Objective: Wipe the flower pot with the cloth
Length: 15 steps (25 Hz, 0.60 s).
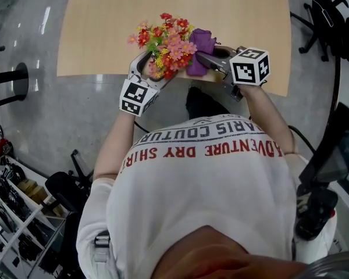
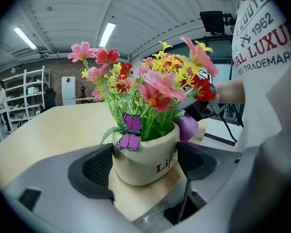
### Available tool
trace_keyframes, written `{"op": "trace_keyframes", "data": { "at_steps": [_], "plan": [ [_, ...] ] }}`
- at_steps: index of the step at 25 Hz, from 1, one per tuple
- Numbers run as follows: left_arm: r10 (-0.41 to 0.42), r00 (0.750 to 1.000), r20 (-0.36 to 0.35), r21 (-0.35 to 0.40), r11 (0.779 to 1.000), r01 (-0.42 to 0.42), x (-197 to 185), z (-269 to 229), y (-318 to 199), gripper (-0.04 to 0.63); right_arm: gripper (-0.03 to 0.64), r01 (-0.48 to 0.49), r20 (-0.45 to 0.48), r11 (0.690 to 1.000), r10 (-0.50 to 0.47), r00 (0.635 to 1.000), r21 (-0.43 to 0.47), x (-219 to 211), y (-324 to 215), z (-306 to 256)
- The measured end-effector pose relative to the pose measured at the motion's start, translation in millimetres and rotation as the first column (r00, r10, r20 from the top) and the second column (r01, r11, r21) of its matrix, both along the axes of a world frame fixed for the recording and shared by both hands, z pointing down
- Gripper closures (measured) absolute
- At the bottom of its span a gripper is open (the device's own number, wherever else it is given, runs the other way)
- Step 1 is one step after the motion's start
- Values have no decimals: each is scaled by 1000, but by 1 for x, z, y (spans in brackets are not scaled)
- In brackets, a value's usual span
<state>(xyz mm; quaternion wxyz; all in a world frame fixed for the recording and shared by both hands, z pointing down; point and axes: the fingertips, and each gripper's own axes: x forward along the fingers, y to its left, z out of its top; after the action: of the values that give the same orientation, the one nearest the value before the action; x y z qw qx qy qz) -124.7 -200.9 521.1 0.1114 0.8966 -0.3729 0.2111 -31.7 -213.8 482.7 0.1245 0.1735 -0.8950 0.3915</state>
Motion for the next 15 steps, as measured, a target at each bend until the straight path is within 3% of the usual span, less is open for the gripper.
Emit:
{"op": "trace_keyframes", "data": {
  "at_steps": [8, 15],
  "plan": [
    [9, 1000, -2, 0, 1000, -9, -3, -7, 7, 176, 572, 51, -56, 999, -52, 997, -19, -13, 3, 14],
    [31, 1000, -3, 4, 1000, -31, -1, -8, 4, 175, 574, 49, -300, 999, -53, 952, -21, -6, -11, 56]
  ]
}}
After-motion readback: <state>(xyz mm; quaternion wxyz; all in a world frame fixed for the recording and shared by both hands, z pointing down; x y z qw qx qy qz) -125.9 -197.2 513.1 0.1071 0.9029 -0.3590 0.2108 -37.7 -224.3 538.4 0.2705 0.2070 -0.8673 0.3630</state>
